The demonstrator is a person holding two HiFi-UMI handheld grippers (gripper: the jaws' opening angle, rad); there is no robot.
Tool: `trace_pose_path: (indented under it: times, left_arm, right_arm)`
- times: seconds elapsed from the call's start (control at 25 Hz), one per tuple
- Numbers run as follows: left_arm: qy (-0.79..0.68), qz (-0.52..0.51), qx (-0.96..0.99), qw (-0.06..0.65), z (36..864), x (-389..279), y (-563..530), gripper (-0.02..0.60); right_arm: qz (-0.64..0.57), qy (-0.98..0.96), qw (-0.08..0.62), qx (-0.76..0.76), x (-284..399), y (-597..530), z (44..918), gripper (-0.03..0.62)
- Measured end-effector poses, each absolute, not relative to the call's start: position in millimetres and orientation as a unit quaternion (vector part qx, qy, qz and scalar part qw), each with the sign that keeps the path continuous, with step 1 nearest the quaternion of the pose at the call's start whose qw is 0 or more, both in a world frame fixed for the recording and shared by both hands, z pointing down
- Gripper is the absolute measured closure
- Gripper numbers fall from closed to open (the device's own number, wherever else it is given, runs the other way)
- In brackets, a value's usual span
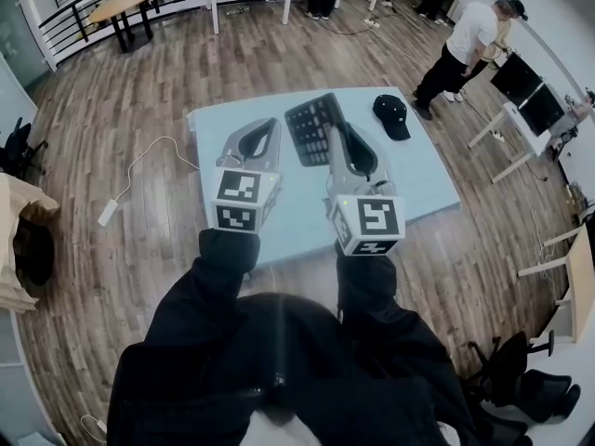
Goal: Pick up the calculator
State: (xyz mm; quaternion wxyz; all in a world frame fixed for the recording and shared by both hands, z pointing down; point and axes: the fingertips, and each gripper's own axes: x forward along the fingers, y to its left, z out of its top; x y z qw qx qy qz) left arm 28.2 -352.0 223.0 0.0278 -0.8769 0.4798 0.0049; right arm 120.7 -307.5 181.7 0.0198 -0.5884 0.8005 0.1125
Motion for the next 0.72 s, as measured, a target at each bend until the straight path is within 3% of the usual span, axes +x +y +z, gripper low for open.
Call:
trace_pose_path:
  times: [0.72]
  left_arm:
    - [0.48, -0.008, -0.877, 0.03, 232.7, 22.0, -348.5, 0.583]
  right_arm:
    - [0.114, 0.8, 0.008, -0.589, 114.9, -300.8, 187.2, 0.547]
